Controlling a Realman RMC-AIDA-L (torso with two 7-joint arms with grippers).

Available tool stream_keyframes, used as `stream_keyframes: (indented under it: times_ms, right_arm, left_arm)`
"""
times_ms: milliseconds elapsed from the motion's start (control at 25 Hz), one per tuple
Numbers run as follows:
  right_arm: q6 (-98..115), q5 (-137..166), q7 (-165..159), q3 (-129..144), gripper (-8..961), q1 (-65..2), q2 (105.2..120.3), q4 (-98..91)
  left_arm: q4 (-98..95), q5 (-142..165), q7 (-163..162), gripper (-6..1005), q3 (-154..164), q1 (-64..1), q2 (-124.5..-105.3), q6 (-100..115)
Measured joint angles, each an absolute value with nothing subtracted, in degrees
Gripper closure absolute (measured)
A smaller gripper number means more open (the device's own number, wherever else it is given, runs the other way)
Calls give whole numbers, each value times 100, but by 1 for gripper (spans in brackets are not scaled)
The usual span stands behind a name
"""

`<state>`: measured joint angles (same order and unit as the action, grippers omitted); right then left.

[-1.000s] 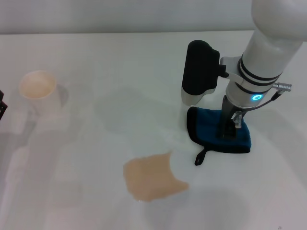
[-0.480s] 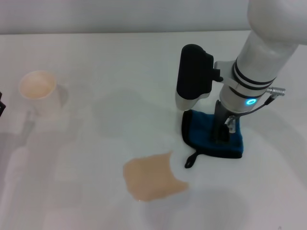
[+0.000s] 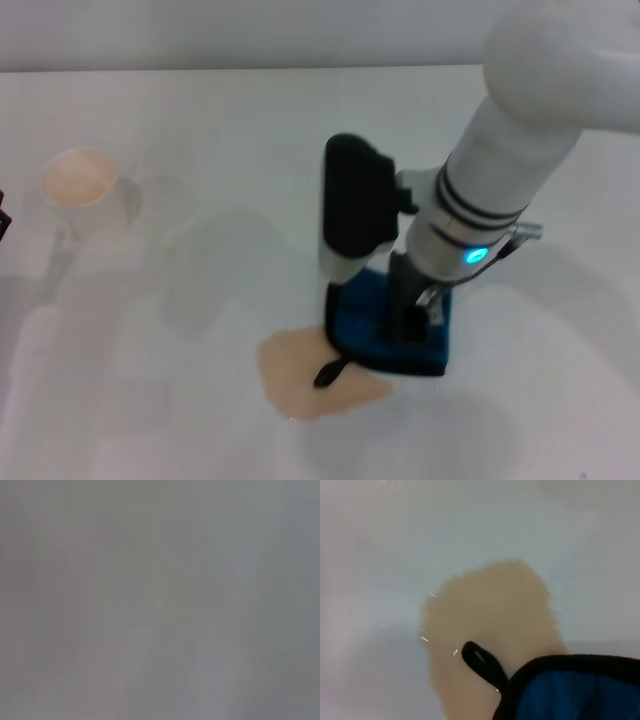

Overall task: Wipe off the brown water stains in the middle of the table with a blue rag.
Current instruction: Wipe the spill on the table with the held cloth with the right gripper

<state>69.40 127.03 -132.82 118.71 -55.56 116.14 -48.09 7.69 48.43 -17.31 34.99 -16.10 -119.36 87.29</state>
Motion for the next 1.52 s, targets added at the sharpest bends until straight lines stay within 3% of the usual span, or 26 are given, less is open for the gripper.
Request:
stream_keyframes:
  times_ms: [1040,1520]
  right_arm:
    - [5955,11359,-13235,13449,918,-4851,11619,-5996]
    - [4336,11341,-13218,14163,918,-4676,11633,-6107]
  left_arm:
    - [703,4844,-1793,107,3507,-1626,-11936,8727]
    - [717,4842,-1793,107,3507,-1628,-11944,8728]
